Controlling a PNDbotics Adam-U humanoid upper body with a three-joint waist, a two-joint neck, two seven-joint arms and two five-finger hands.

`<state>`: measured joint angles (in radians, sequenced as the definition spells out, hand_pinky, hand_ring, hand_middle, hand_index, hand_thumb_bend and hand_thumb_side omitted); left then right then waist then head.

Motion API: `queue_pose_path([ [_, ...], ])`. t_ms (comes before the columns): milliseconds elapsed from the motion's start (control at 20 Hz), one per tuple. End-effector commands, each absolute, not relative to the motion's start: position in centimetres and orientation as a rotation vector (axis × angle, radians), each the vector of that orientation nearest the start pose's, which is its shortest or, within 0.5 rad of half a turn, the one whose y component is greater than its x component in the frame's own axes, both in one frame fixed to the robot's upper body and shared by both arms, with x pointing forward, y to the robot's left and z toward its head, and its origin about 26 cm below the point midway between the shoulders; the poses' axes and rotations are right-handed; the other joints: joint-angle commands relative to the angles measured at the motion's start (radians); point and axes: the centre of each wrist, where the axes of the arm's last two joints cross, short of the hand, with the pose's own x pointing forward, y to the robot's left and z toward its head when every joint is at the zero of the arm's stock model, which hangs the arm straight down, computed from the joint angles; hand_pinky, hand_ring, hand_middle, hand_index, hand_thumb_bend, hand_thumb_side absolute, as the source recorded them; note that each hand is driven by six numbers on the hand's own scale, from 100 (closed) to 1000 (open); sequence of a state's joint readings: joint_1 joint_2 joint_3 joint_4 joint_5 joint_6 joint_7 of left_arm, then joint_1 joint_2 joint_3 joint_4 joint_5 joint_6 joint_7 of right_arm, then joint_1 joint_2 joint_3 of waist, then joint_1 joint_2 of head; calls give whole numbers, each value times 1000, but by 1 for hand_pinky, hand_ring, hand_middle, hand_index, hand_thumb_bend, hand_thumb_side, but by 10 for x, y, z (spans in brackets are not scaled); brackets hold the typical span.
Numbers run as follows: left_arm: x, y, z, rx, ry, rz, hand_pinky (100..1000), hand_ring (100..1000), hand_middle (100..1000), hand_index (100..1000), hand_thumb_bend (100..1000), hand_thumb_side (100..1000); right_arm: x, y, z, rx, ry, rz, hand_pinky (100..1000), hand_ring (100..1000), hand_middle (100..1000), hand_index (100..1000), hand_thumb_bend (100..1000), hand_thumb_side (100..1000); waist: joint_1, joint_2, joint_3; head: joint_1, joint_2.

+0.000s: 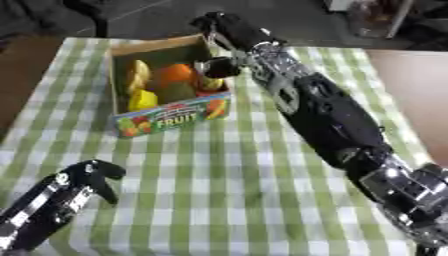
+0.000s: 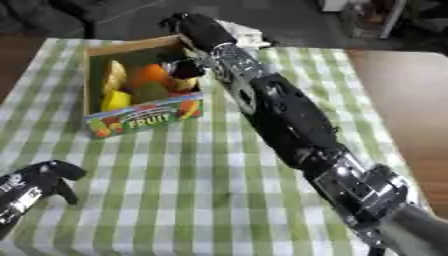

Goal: Pick up objects on the table and place them in the box.

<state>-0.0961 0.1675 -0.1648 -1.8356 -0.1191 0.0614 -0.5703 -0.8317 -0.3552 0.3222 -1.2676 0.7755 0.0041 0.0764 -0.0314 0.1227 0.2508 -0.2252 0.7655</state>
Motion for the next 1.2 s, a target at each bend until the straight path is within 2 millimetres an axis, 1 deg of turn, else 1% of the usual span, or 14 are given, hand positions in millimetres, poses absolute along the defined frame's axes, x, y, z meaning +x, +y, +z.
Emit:
queue_pose_path([
  [50,287,228,88,-253,-1695,-858,604,510,703,704,100,779,410,-196,226,-797,-1982,1196,736,780,718,858,100,393,1,-17,-20,29,5],
  [100,287,230,87,-237,-1696,-845,604,510,702,704,100,777,399,-201,227,-728,-2017,1161,732,776,706,849,100,391,0,-19,-35,41,5],
  [150,287,233,87,-222,-1695,-835,604,510,701,703,100,777,388,-208,225,-650,-2046,1114,719,761,665,828,100,389,-1,-22,-52,54,5],
  [250,286,237,86,-198,-1693,-819,604,510,699,703,100,778,366,-220,218,-516,-2083,1012,706,746,627,798,100,403,-5,-24,-82,73,5],
  [450,285,243,85,-157,-1694,-789,603,509,698,703,100,778,322,-234,204,-316,-2137,823,692,737,614,776,100,385,-13,-17,-146,115,5],
  [550,285,245,86,-138,-1698,-774,602,508,696,701,100,776,307,-237,195,-265,-2144,732,686,731,607,769,100,381,-14,-15,-165,136,5],
  [700,285,247,87,-121,-1708,-753,601,507,695,701,100,773,292,-239,172,-220,-2119,565,679,724,597,757,100,390,-14,-14,-188,170,5],
  [850,285,247,87,-121,-1711,-743,601,506,695,702,100,773,283,-238,146,-201,-2079,465,676,721,593,751,100,404,-11,-12,-198,190,5],
  [1000,284,248,85,-119,-1705,-732,600,506,695,703,100,773,279,-233,120,-182,-2030,379,673,717,587,744,100,414,-8,-14,-202,201,5],
  [1200,284,245,85,-133,-1707,-735,599,506,696,706,100,772,277,-223,91,-162,-1962,320,668,708,577,730,100,422,-3,-17,-211,209,5],
])
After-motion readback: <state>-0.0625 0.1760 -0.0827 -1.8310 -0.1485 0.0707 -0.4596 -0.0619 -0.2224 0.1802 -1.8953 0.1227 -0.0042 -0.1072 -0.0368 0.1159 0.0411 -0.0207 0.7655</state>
